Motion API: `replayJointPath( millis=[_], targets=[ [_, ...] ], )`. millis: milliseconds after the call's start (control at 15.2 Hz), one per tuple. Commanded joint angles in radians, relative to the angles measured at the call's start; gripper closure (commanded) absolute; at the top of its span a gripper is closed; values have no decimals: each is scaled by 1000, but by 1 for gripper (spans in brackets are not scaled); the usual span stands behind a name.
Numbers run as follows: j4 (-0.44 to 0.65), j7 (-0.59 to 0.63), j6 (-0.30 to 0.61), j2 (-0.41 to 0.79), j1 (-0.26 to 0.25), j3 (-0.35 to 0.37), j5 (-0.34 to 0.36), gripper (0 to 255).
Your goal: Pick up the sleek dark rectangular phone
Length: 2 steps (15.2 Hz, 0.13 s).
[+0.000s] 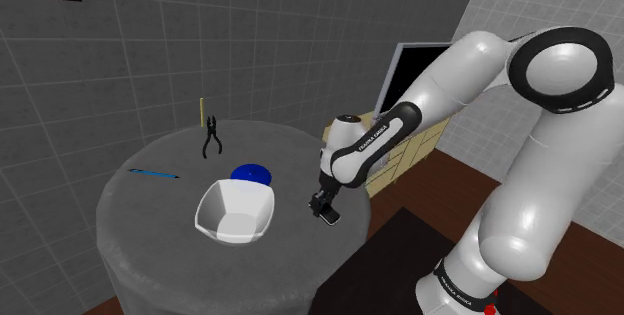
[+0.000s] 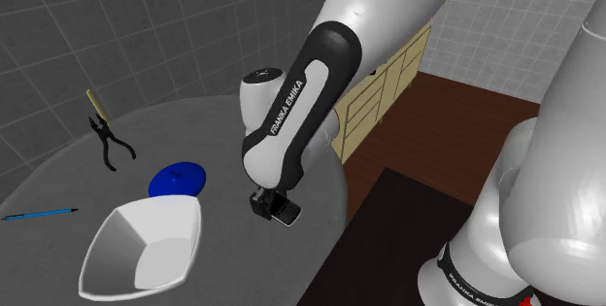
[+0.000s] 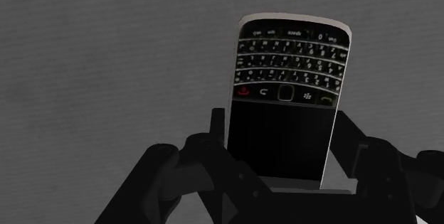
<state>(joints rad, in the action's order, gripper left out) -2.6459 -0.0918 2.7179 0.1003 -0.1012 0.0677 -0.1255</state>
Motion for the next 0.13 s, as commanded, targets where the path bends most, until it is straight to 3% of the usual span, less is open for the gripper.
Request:
replayJointPath(
  millis=[0, 66],
  targets=[
    [-2, 3, -19, -21, 0, 0, 2, 255],
    [-2, 3, -19, -21, 0, 0, 2, 255]
  ],
)
